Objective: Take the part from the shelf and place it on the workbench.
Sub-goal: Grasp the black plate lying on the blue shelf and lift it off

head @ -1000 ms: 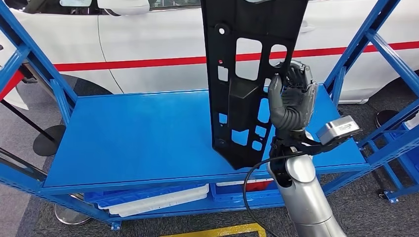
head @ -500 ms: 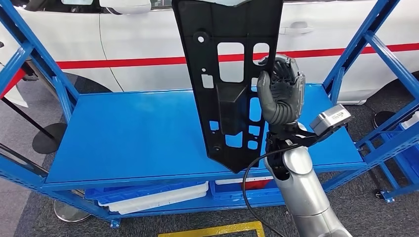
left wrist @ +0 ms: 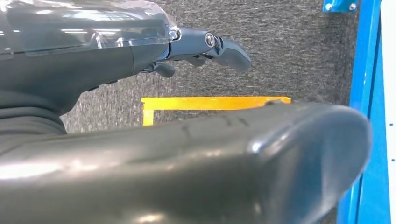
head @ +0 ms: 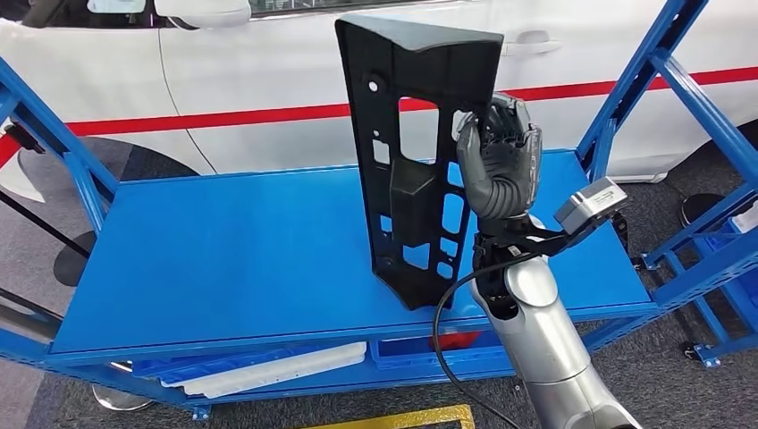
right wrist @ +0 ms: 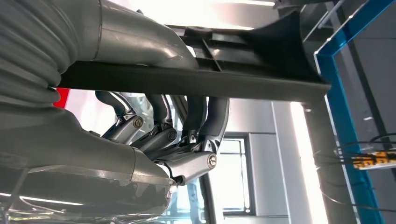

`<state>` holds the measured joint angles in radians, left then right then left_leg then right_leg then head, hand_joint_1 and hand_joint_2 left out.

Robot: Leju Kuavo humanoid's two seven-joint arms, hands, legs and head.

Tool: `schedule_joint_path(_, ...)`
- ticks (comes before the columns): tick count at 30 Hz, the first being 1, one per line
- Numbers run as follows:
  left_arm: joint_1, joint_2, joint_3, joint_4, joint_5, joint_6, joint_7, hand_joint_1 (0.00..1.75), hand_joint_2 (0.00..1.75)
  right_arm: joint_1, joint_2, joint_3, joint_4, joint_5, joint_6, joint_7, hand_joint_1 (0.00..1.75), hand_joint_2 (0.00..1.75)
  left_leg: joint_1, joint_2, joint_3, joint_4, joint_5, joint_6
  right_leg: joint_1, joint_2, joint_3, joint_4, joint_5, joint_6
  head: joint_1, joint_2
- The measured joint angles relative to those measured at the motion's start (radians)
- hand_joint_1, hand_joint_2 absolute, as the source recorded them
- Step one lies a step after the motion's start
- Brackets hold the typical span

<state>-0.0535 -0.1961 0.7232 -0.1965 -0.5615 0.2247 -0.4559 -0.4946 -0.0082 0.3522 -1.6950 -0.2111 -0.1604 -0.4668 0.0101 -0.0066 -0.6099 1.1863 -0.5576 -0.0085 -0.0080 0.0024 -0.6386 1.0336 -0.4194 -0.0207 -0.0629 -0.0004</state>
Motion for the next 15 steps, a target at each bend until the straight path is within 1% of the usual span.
schedule_joint_path(1,0.000,0.002,0.002,0.000,0.002,-0.005,-0.002,0.00,0.00,0.000,0.000,0.001,0.001,-0.004,0.000,-0.002,1.75,1.75,-0.003,0.000,0.021,-0.066,0.041,0.007,0.002,0.001,0.004,0.000,-0.001,0.001,0.000,0.000)
schedule_joint_path(2,0.000,0.004,0.004,0.000,0.004,-0.011,-0.005,0.00,0.00,-0.001,0.000,0.001,0.001,-0.007,0.001,-0.003,1.75,1.75,-0.006,0.000,0.039,-0.119,0.070,0.014,0.003,0.002,0.005,0.001,0.000,0.005,0.000,0.000)
schedule_joint_path(3,0.000,0.005,0.006,0.000,0.006,-0.015,-0.008,0.00,0.00,0.000,-0.001,0.002,0.002,-0.009,0.002,-0.004,1.75,1.75,-0.009,-0.001,0.046,-0.148,0.082,0.018,0.004,0.002,0.002,0.002,0.002,0.009,0.000,0.000)
schedule_joint_path(5,0.000,0.007,0.008,0.000,0.006,-0.021,-0.011,0.00,0.00,0.002,-0.001,0.004,0.001,-0.011,0.001,-0.006,1.75,1.75,-0.012,-0.002,0.044,-0.159,0.088,0.025,0.003,0.003,-0.003,0.000,0.009,0.022,0.000,0.000)
schedule_joint_path(6,0.000,0.008,0.008,0.000,0.006,-0.023,-0.011,0.00,0.00,0.004,-0.002,0.005,0.001,-0.012,0.000,-0.008,1.75,1.75,-0.009,-0.001,0.042,-0.163,0.094,0.030,0.002,0.003,-0.005,0.001,0.008,0.028,0.000,0.000)
schedule_joint_path(7,0.001,0.008,0.009,0.000,0.005,-0.025,-0.011,0.00,0.00,0.005,-0.002,0.006,0.000,-0.013,-0.002,-0.010,1.75,1.75,-0.007,0.000,0.041,-0.169,0.102,0.035,0.002,0.002,-0.008,0.009,-0.004,0.035,0.000,0.000)
schedule_joint_path(8,0.001,0.009,0.009,0.000,0.004,-0.026,-0.011,0.00,0.00,0.005,-0.003,0.007,0.000,-0.014,-0.003,-0.012,1.75,1.75,-0.004,0.001,0.039,-0.174,0.109,0.041,0.001,0.002,-0.017,0.035,-0.029,0.040,0.000,0.000)
schedule_joint_path(9,0.001,0.009,0.009,0.000,0.002,-0.027,-0.012,0.00,0.00,0.006,-0.004,0.008,-0.001,-0.015,-0.005,-0.014,1.75,1.75,-0.002,0.003,0.036,-0.178,0.115,0.045,0.000,0.002,-0.034,0.081,-0.068,0.044,0.000,0.000)
schedule_joint_path(10,0.000,0.009,0.009,0.000,0.000,-0.027,-0.012,0.00,0.00,0.007,-0.006,0.009,-0.001,-0.017,-0.006,-0.015,1.75,1.75,-0.002,0.003,0.029,-0.178,0.120,0.047,0.000,0.001,-0.056,0.144,-0.111,0.048,0.000,0.000)
schedule_joint_path(11,0.000,0.009,0.009,0.000,-0.003,-0.026,-0.012,0.00,0.00,0.009,-0.007,0.010,-0.001,-0.018,-0.007,-0.015,1.75,1.75,-0.003,0.003,0.022,-0.177,0.125,0.048,-0.001,0.002,-0.077,0.209,-0.146,0.050,0.000,0.000)
schedule_joint_path(12,0.000,0.009,0.009,0.000,-0.005,-0.025,-0.011,0.00,0.00,0.011,-0.008,0.010,-0.002,-0.019,-0.008,-0.016,1.75,1.75,-0.003,0.003,0.014,-0.175,0.129,0.048,-0.003,0.001,-0.087,0.255,-0.165,0.053,0.000,0.000)
schedule_joint_path(13,0.000,0.009,0.009,0.000,-0.006,-0.024,-0.011,0.00,0.00,0.012,-0.008,0.010,-0.002,-0.020,-0.008,-0.016,1.75,1.75,-0.003,0.003,0.007,-0.173,0.133,0.047,-0.004,0.001,-0.080,0.267,-0.166,0.054,0.000,0.000)
schedule_joint_path(14,0.001,0.009,0.009,0.000,-0.006,-0.023,-0.011,0.00,0.00,0.012,-0.008,0.011,-0.002,-0.020,-0.008,-0.016,1.75,1.75,-0.003,0.003,0.000,-0.170,0.136,0.046,-0.006,0.000,-0.052,0.238,-0.149,0.055,0.000,0.000)
schedule_joint_path(15,0.001,0.009,0.010,0.000,-0.008,-0.021,-0.011,0.00,0.00,0.012,-0.009,0.011,-0.002,-0.020,-0.009,-0.016,1.75,1.75,-0.002,0.003,-0.005,-0.168,0.139,0.044,-0.007,0.000,-0.006,0.175,-0.124,0.055,0.000,0.000)
